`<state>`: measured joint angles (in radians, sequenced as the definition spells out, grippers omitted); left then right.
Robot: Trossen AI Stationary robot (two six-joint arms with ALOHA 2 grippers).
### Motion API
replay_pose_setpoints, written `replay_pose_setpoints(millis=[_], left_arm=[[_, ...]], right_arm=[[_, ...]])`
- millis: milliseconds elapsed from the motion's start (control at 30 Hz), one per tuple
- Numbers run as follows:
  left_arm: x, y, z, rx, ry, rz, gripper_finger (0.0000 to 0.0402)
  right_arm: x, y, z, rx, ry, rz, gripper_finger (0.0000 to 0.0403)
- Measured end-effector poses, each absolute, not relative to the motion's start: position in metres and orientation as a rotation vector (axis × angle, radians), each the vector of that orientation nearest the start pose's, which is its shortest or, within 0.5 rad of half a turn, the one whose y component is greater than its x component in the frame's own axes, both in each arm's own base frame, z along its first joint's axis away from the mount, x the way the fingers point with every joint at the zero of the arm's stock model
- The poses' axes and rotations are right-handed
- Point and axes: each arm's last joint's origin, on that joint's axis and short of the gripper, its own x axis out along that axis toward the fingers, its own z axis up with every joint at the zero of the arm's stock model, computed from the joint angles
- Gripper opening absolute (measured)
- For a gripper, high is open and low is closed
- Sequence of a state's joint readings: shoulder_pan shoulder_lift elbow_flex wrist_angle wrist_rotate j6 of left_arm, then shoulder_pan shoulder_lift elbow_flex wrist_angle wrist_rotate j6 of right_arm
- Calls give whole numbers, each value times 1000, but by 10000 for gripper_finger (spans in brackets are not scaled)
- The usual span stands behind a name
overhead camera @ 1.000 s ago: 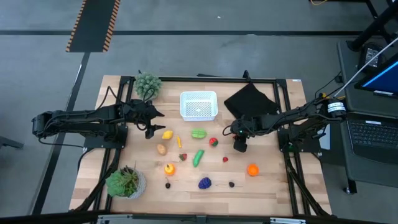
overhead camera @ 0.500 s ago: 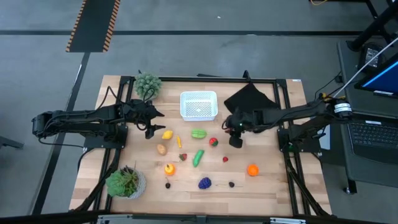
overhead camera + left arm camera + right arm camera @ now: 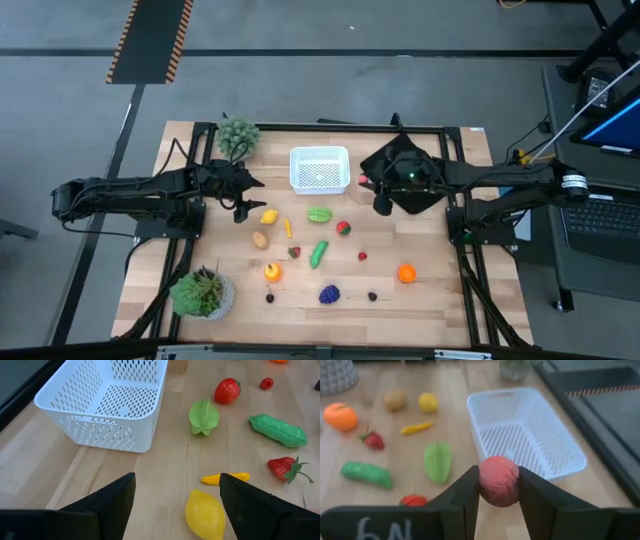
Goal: Pick and placing Produce into tupperware
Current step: Put the peach into the white bin
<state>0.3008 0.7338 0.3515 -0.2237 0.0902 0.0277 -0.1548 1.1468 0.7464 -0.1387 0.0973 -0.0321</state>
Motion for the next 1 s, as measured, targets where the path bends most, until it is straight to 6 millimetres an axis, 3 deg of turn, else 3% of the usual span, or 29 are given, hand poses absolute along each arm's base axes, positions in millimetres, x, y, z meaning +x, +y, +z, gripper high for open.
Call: replay_pose_setpoints(millis=[133,267,500,1000], left_arm=[[147,43,190,-91,598,196,279],[147,43,190,-85,598,194,279],[147,43,190,-83,598,193,279],[147,43,190,-82,598,193,279]], right_arm=[[252,-44,250,-22,501,-242,124],[263,-46,230,-47,400,-240,124],[262,-52,214,-39,179,-273,124],[266,-65,200,9,211,-321,124]])
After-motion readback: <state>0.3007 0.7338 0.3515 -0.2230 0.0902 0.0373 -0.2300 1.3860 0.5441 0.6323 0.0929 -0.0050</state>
